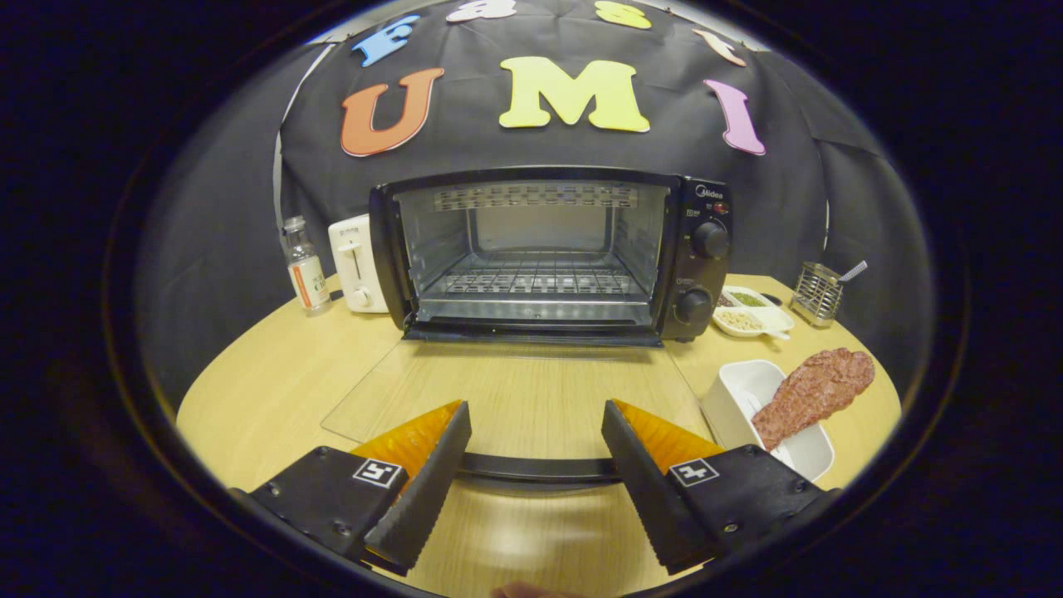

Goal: Open the toaster oven, put the food inside, and close the toaster oven door.

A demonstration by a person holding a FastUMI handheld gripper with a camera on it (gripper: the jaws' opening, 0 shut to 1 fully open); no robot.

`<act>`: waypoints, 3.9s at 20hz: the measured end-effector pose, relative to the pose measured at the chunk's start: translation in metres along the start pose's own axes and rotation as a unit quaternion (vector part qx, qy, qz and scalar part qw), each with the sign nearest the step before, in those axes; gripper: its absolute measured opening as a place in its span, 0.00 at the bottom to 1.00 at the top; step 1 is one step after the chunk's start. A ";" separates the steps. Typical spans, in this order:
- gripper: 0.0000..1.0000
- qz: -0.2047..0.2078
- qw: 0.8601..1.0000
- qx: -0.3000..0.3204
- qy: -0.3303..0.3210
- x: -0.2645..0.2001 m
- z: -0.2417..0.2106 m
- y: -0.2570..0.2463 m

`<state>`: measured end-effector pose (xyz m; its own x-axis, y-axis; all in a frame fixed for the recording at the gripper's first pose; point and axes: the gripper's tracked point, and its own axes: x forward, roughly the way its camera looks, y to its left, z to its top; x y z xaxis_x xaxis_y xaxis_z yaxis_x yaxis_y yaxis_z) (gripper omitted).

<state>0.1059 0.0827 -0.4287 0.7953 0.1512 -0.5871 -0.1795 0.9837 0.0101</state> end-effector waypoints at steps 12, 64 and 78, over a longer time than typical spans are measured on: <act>1.00 0.011 0.998 -0.030 -0.047 -0.085 0.046 -0.073; 0.11 0.076 0.996 -0.048 -0.020 -0.168 0.105 -0.144; 0.11 0.051 0.990 -0.087 -0.100 -0.123 0.112 -0.026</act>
<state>0.0778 0.0497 -0.2663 0.8640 0.2819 -0.4173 -0.3474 0.9335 -0.0887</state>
